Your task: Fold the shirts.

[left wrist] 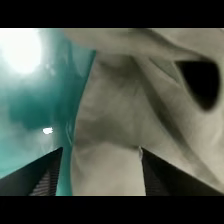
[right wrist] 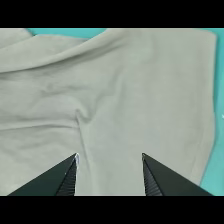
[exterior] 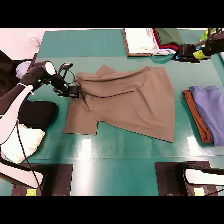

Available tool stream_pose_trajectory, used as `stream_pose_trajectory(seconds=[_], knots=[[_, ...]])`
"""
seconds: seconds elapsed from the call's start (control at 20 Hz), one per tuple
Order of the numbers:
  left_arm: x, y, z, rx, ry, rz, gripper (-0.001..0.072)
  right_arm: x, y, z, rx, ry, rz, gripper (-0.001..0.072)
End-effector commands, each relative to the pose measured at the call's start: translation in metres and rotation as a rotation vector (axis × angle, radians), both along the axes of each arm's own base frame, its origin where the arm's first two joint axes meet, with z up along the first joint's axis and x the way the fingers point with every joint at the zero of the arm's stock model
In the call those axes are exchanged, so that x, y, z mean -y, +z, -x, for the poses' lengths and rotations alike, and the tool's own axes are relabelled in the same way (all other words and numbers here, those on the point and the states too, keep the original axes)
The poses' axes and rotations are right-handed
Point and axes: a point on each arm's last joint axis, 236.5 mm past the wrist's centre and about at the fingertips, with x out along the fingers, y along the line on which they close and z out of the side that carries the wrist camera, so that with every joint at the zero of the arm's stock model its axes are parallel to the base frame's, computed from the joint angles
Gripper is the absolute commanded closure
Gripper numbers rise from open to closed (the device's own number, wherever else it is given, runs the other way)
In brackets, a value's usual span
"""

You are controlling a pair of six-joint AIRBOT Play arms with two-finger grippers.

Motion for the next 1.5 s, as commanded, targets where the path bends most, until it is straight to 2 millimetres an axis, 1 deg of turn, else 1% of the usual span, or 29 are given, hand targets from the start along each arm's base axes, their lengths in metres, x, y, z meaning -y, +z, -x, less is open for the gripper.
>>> stream_pose_trajectory(seconds=[0.0, 0.15, 0.2, 0.25, 0.3, 0.35, 0.4, 0.5, 0.55, 0.6, 0.65, 0.7, 0.75, 0.8, 0.85, 0.9, 1.0, 1.05, 1.1, 1.15, 1.25, 1.35, 1.45], knots=[[0.005, -0.010, 0.000, -0.012, -0.012, 0.016, 0.0121, -0.008, 0.000, 0.003, -0.008, 0.020, 0.000, 0.0250], [0.005, -0.010, 0.000, -0.011, -0.018, 0.016, 0.0123, -0.008, -0.001, 0.004, -0.011, 0.020, 0.000, 0.0251], [0.005, -0.010, 0.002, -0.018, -0.021, 0.015, 0.0217, -0.008, -0.001, 0.004, -0.011, 0.020, 0.000, 0.0251], [0.005, -0.010, 0.003, -0.024, -0.023, 0.014, 0.0332, -0.008, -0.001, 0.004, -0.011, 0.020, 0.000, 0.0251], [0.004, -0.011, 0.005, -0.033, -0.024, 0.014, 0.0402, -0.008, -0.001, 0.005, -0.013, 0.021, 0.000, 0.0250], [0.004, -0.011, 0.007, -0.037, -0.030, 0.013, 0.0572, -0.008, -0.002, 0.006, -0.020, 0.023, 0.001, 0.0251], [0.004, -0.011, 0.008, -0.043, -0.033, 0.013, 0.0673, -0.007, -0.004, 0.009, -0.035, 0.025, 0.004, 0.0251], [0.002, -0.004, 0.012, -0.047, -0.041, 0.002, 0.0675, -0.001, -0.012, 0.020, -0.087, 0.020, 0.006, 0.0251], [-0.001, 0.004, 0.012, -0.031, -0.046, -0.010, 0.0675, 0.006, -0.021, 0.029, -0.122, 0.007, 0.008, 0.0251], [-0.005, 0.016, 0.012, -0.005, -0.050, -0.022, 0.0675, 0.018, -0.035, 0.042, -0.167, -0.018, 0.025, 0.0251], [-0.005, 0.029, 0.011, 0.022, -0.051, -0.023, 0.0675, 0.034, -0.051, 0.060, -0.220, -0.049, 0.061, 0.0258], [-0.005, 0.041, 0.013, 0.042, -0.053, -0.020, 0.0675, 0.049, -0.069, 0.081, -0.283, -0.083, 0.097, 0.0258], [-0.005, 0.051, 0.015, 0.055, -0.056, -0.017, 0.0675, 0.064, -0.090, 0.109, -0.360, -0.112, 0.128, 0.0257], [-0.005, 0.057, 0.018, 0.060, -0.058, -0.014, 0.0675, 0.070, -0.108, 0.135, -0.430, -0.131, 0.128, 0.0247], [-0.004, 0.062, 0.019, 0.064, -0.058, -0.011, 0.0674, 0.072, -0.127, 0.163, -0.501, -0.146, 0.109, 0.0157], [-0.004, 0.064, 0.020, 0.067, -0.058, -0.007, 0.0674, 0.071, -0.145, 0.188, -0.562, -0.161, 0.086, 0.0115], [0.000, 0.065, 0.020, 0.068, -0.055, 0.012, 0.0674, 0.067, -0.176, 0.228, -0.646, -0.216, 0.056, 0.0119], [0.003, 0.066, 0.019, 0.068, -0.053, 0.023, 0.0674, 0.062, -0.191, 0.245, -0.673, -0.228, 0.048, 0.0139], [0.004, 0.066, 0.019, 0.068, -0.053, 0.028, 0.0674, 0.055, -0.203, 0.259, -0.694, -0.237, 0.035, 0.0139], [0.004, 0.066, 0.020, 0.067, -0.053, 0.029, 0.0674, 0.046, -0.212, 0.269, -0.709, -0.243, 0.015, 0.0140], [0.004, 0.066, 0.020, 0.065, -0.053, 0.028, 0.0674, 0.032, -0.228, 0.281, -0.724, -0.248, -0.008, 0.0186], [0.004, 0.065, 0.022, 0.056, -0.055, 0.028, 0.0674, 0.022, -0.238, 0.285, -0.725, -0.247, 0.002, 0.0186], [0.004, 0.065, 0.024, 0.047, -0.058, 0.026, 0.0674, 0.013, -0.242, 0.283, -0.711, -0.236, 0.012, 0.0187]])
